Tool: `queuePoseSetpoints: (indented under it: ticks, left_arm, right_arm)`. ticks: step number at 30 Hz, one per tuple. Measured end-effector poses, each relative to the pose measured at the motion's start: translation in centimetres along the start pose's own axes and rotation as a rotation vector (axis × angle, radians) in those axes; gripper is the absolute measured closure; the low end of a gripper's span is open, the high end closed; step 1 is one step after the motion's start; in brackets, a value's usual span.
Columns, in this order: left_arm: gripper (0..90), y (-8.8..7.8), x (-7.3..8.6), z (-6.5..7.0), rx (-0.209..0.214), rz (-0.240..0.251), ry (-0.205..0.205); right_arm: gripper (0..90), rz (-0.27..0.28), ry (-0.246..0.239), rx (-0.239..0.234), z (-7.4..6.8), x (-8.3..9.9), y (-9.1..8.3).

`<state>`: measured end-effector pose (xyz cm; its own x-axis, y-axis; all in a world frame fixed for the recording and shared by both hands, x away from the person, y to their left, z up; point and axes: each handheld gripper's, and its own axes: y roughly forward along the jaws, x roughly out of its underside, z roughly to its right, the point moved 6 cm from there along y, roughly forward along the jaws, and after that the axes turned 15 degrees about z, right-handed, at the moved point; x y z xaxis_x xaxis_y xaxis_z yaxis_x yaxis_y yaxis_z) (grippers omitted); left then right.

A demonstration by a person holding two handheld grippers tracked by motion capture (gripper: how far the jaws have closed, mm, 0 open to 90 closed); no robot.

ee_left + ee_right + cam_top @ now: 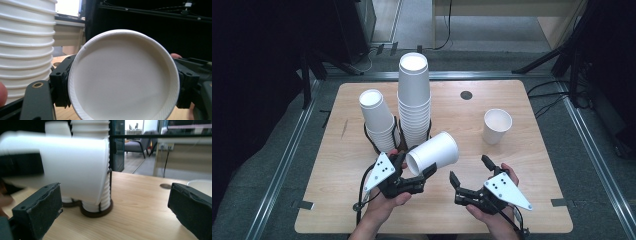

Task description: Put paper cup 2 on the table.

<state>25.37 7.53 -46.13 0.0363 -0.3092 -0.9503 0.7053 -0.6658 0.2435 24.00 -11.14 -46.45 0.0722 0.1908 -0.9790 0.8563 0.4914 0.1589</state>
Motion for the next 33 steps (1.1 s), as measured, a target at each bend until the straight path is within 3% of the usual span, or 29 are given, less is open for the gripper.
queuePoseSetpoints:
  ticks: [10, 20, 25, 29, 33]
  left_arm:
    - [22.8, 0.4, 0.6, 0.3, -0.013, 0.033, 0.008]
    - [22.8, 0.7, 1.0, 0.6, -0.033, 0.051, 0.029]
    - [22.9, 0.7, 1.1, 0.9, -0.034, 0.057, 0.039]
    - [22.9, 0.8, 1.3, 1.1, -0.034, 0.06, 0.05]
    - [22.9, 0.8, 1.4, 1.2, -0.031, 0.058, 0.061]
  right_arm:
    - [0.0, -0.013, 0.391, 0.088, -1.5, -1.6, 0.7]
    - [0.5, -0.036, 0.778, 0.228, -0.6, -0.4, 1.6]
    - [0.5, -0.05, 1.01, 0.242, -0.6, 0.2, 1.8]
    - [0.5, -0.069, 1.153, 0.243, -1.0, 0.6, 2.2]
    - [0.4, -0.073, 1.25, 0.254, -1.5, 0.9, 2.6]
